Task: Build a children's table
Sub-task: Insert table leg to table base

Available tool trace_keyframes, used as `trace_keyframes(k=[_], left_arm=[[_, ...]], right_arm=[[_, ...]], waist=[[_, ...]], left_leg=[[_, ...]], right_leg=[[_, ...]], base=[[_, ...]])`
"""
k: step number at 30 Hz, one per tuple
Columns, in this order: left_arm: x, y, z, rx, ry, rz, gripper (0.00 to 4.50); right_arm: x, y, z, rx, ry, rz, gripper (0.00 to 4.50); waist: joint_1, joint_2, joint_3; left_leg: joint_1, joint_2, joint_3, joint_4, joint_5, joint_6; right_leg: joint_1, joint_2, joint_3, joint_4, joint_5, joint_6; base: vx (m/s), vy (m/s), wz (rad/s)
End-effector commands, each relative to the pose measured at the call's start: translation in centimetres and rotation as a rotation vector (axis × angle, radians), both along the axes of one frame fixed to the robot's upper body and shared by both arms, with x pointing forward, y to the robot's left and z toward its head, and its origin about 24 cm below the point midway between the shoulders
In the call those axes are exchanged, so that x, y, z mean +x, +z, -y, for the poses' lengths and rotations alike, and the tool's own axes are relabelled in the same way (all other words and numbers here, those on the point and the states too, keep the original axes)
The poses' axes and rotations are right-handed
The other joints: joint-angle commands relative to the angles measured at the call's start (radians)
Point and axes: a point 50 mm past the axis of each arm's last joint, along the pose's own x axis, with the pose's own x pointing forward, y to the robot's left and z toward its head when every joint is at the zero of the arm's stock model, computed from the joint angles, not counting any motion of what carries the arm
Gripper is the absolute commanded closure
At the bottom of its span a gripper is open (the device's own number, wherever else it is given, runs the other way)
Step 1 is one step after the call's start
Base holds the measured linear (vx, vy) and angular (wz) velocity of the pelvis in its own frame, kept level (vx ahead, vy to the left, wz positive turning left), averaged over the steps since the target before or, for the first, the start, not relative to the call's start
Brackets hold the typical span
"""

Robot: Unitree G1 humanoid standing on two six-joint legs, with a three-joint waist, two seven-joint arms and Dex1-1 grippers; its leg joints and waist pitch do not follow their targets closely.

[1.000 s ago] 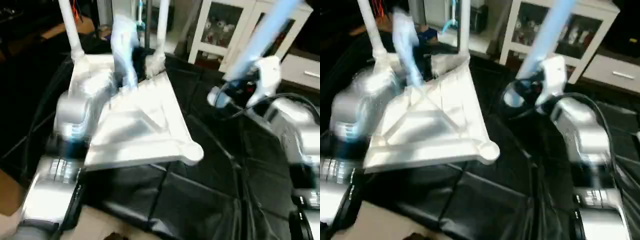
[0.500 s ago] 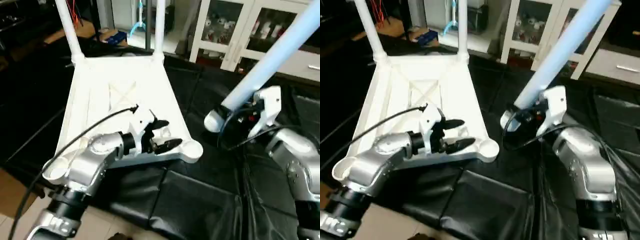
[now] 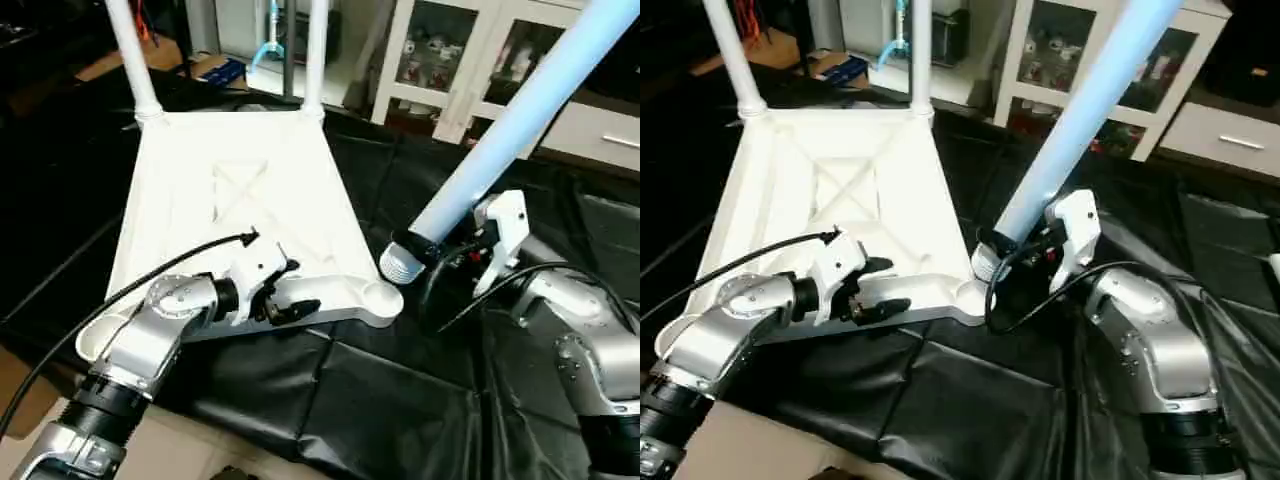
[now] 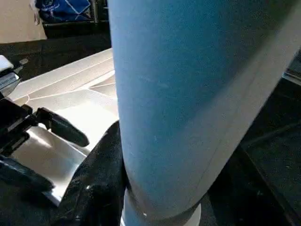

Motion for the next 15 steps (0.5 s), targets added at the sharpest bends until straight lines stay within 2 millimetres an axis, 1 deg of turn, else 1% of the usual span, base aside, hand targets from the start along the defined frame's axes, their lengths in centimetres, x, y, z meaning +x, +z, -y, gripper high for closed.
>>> trace_keyframes(k=[1, 2, 3, 4, 5, 7, 8, 9, 11, 12, 13, 15], left_arm=[[-0.7, -0.3, 1.4, -0.011, -0.076, -0.023, 0.53], [-0.8, -0.4, 1.4, 0.003, -0.085, -0.018, 0.53], [-0.9, -0.3, 2.0, -0.012, -0.113, -0.039, 0.53], [-0.8, -0.3, 2.2, -0.012, -0.121, -0.041, 0.53], [-0.7, -0.3, 2.3, -0.005, -0.123, -0.035, 0.53], [-0.2, -0.3, 2.7, 0.038, -0.131, -0.004, 0.53], [-0.2, -0.3, 2.7, 0.038, -0.131, -0.004, 0.53], [-0.2, -0.3, 2.8, 0.041, -0.132, -0.005, 0.53], [0.1, -0.5, 2.8, 0.067, -0.133, -0.006, 0.53], [0.3, -0.5, 2.7, 0.078, -0.128, -0.007, 0.53], [0.6, -0.7, 2.4, 0.097, -0.110, -0.016, 0.53], [0.8, -0.9, 2.2, 0.110, -0.099, -0.019, 0.53]], right_arm=[[0.2, 0.6, 0.7, -0.011, -0.037, 0.036, 2.66], [0.3, 0.5, 0.7, -0.033, -0.046, 0.042, 2.66], [0.3, 0.5, 0.7, -0.008, -0.031, 0.033, 2.66], [0.4, 0.5, 0.7, -0.001, -0.029, 0.029, 2.66], [0.5, 0.4, 0.7, -0.008, -0.032, 0.030, 2.66], [0.5, 0.3, 0.6, -0.037, -0.038, 0.033, 2.66], [0.5, 0.3, 0.6, -0.037, -0.038, 0.033, 2.66], [0.5, 0.4, 0.6, -0.040, -0.037, 0.034, 2.66], [0.5, 0.5, 0.7, -0.040, -0.036, 0.034, 2.66], [0.5, 0.5, 0.7, -0.040, -0.036, 0.034, 2.66], [0.4, 0.5, 0.7, -0.044, -0.033, 0.034, 2.66], [0.3, 0.4, 0.6, -0.052, -0.028, 0.034, 2.66]], waist=[[-0.001, 0.018, -0.069], [-0.002, 0.015, -0.069], [-0.003, 0.004, -0.070], [-0.001, 0.011, -0.069], [-0.002, 0.014, -0.069], [-0.005, 0.021, -0.068], [-0.006, 0.018, -0.069], [-0.005, 0.021, -0.069], [-0.006, 0.021, -0.069], [-0.006, 0.026, -0.069], [-0.006, 0.028, -0.071], [-0.006, 0.027, -0.073]], left_leg=[[0.031, 0.057, -0.027, -0.080, -0.160, -0.013], [0.030, 0.057, -0.027, -0.079, -0.166, -0.013], [0.028, 0.057, -0.027, -0.079, -0.162, -0.008], [0.029, 0.057, -0.027, -0.077, -0.159, -0.002], [0.028, 0.057, -0.028, -0.077, -0.160, -0.001], [0.030, 0.056, -0.028, -0.078, -0.176, -0.010], [0.029, 0.056, -0.029, -0.078, -0.176, -0.011], [0.029, 0.056, -0.031, -0.078, -0.176, -0.012], [0.030, 0.056, -0.030, -0.078, -0.184, -0.012], [0.030, 0.056, -0.031, -0.078, -0.183, -0.013], [0.030, 0.055, -0.031, -0.077, -0.185, -0.015], [0.028, 0.054, -0.031, -0.076, -0.169, -0.008]], right_leg=[[0.039, -0.076, 0.047, -0.069, -0.062, -0.233], [0.042, -0.076, 0.047, -0.069, -0.071, -0.233], [0.043, -0.076, 0.048, -0.070, -0.084, -0.228], [0.043, -0.079, 0.049, -0.071, -0.103, -0.227], [0.042, -0.079, 0.049, -0.071, -0.112, -0.227], [0.040, -0.073, 0.047, -0.077, -0.134, -0.217], [0.042, -0.073, 0.047, -0.075, -0.133, -0.216], [0.042, -0.074, 0.046, -0.075, -0.137, -0.215], [0.041, -0.074, 0.046, -0.077, -0.150, -0.212], [0.041, -0.073, 0.046, -0.079, -0.147, -0.212], [0.042, -0.073, 0.046, -0.078, -0.138, -0.213], [0.044, -0.073, 0.046, -0.074, -0.113, -0.217]], base=[[0.000, 0.000, 0.00], [0.000, 0.000, 0.00], [0.000, 0.000, 0.00], [0.000, 0.000, 0.00], [0.000, 0.000, 0.00], [0.000, 0.000, 0.00], [0.000, 0.000, 0.00], [0.000, 0.000, 0.00], [0.000, 0.000, 0.00], [0.000, 0.000, 0.00], [0.000, 0.000, 0.00], [0.000, 0.000, 0.00]])
